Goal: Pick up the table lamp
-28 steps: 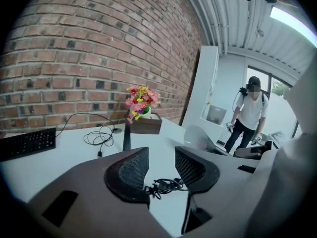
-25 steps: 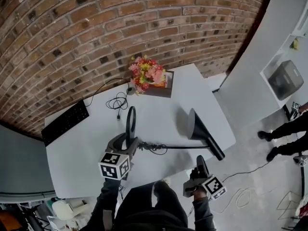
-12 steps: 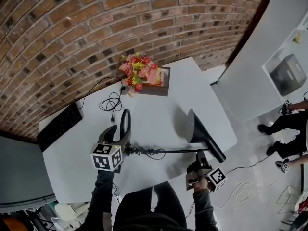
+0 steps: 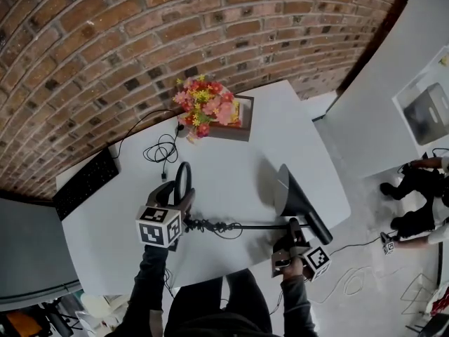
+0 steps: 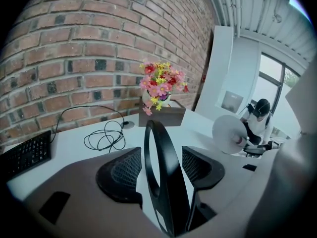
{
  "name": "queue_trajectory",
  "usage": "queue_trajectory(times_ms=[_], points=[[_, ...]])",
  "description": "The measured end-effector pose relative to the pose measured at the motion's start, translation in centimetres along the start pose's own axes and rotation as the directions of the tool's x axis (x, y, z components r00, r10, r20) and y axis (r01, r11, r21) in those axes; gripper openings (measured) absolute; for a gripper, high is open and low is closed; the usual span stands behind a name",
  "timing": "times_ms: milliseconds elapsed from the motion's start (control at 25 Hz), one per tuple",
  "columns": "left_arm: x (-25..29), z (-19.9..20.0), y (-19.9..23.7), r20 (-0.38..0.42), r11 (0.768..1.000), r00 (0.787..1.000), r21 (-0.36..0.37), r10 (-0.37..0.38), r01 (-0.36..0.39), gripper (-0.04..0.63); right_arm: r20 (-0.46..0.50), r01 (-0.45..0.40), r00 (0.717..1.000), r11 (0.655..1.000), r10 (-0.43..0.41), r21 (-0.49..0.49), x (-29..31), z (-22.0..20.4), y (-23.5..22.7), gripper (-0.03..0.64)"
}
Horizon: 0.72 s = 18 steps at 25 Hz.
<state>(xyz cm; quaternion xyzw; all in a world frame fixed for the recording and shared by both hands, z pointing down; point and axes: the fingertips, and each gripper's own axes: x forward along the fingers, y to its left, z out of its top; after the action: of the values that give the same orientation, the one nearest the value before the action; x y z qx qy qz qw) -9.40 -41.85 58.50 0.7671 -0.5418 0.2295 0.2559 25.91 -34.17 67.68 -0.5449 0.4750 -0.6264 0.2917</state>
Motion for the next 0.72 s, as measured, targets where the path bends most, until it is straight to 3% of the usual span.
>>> queue_trajectory(times_ms=[240, 400, 720], points=[[1.1, 0.3, 0.1, -0.013, 1.0, 1.0, 0.012, 0.023, -0.023, 0.252, 0.011, 0.021, 1.0, 1.0, -0.021, -0.002, 0.7, 0.4, -0.3, 0.135], [1.3, 0.5, 0.0, -0.007, 0.999, 0.999, 0.006, 0.032, -0.032, 0.134, 0.018, 0.019, 1.0, 1.0, -0.019, 0.002, 1.0, 0.7, -0.5, 0.099], [1.4, 0.7, 0.0, 0.012, 0.999, 0.999, 0.006, 0.035, -0.035, 0.03, 0.042, 0.015, 0.999, 0.999, -0.014, -0.028, 1.6, 1.3, -0.1, 0.023]])
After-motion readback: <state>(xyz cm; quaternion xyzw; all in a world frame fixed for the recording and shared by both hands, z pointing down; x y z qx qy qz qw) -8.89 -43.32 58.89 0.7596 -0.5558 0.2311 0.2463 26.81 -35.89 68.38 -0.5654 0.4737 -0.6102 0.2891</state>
